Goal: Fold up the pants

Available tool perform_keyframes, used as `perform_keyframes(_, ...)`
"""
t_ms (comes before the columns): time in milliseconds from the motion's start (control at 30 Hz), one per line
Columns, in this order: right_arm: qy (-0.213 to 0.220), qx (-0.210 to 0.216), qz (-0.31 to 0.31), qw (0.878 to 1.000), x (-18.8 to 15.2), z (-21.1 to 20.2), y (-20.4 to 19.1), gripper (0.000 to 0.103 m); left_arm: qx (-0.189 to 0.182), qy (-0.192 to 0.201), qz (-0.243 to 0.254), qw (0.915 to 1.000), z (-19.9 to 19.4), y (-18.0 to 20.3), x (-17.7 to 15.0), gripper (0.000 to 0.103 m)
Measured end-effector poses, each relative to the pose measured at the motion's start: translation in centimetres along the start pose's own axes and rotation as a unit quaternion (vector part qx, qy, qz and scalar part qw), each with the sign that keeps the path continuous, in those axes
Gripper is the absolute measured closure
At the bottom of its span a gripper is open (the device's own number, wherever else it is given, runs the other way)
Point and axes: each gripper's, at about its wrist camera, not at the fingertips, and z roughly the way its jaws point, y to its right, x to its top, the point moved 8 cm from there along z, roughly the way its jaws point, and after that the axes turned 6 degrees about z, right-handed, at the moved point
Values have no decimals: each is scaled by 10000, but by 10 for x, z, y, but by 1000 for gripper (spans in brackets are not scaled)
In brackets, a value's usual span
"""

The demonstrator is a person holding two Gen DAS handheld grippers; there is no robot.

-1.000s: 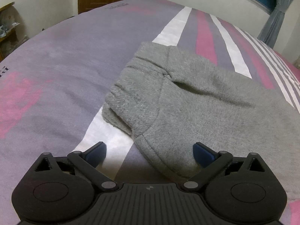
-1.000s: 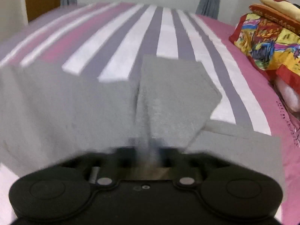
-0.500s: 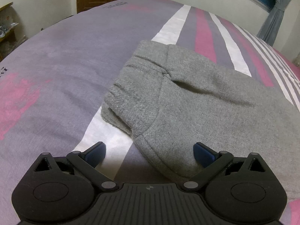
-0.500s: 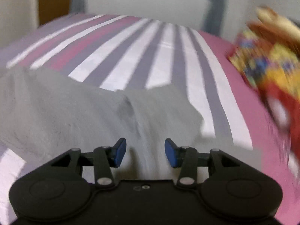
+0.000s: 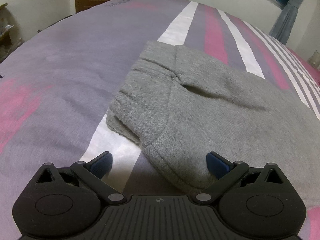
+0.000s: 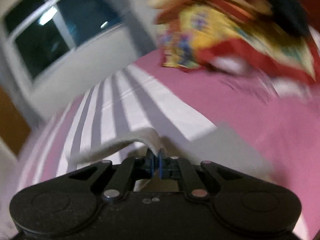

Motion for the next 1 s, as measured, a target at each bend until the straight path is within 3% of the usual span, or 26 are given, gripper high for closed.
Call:
perform_keyframes(133,-347,-69,638,9973,-30,15,42,98,-13,-46,-7,10000,0,0,1,3)
perform_keyframes(167,-504,-173,581,9969,-36,20,44,91,-12,-45,-8,10000,0,0,1,3)
perform_keyframes(233,-663,-502,46,9965,-42,25,41,85,-21,-27,-15,10000,0,0,2,3)
perform_keyframes(267,-693,-582,-402,9951,-43,24,33,76,-22,-22,-12,10000,1,0,2,3)
perform_keyframes(333,-669,-798,-1649,9808,-49,21,6,63,-36,-30,-18,10000,1,0,2,3)
perform_keyframes(367,-634,-895,-2413,9642,-53,21,-8,63,-35,-35,-12,10000,2,0,2,3)
perform_keyframes(467,-638,-1088,-4413,8885,-76,27,-41,60,-42,-38,-12,10000,1,0,1,2)
perform_keyframes(600,-534,-1057,-6109,7828,-109,37,-69,59,-59,-15,-13,10000,1,0,0,2)
perform_keyframes(633,-519,-1043,-6377,7614,-115,42,-71,60,-66,-14,-12,10000,1,0,0,2)
perform_keyframes(700,-523,-1038,-6574,7445,-118,44,-76,73,-80,-16,-8,10000,1,-1,-1,2)
perform_keyframes(733,-513,-1063,-6556,7458,-117,43,-79,86,-92,-18,-4,10000,1,-1,-1,2)
perform_keyframes(767,-473,-1063,-6440,7561,-110,42,-81,99,-103,-21,-1,9999,1,-1,-1,2)
perform_keyframes(800,-410,-1049,-6182,7779,-95,43,-81,98,-110,-22,3,9999,1,-2,-1,2)
perform_keyframes(900,-131,-750,-4141,9071,-33,17,-68,98,-117,-21,21,9999,1,-2,-1,2)
perform_keyframes(933,-36,-660,-3409,9378,-15,9,-57,98,-119,-22,21,9999,1,-2,-1,2)
perform_keyframes(1000,16,-346,-1929,9806,7,-6,-28,98,-114,-24,26,9999,0,-1,-1,2)
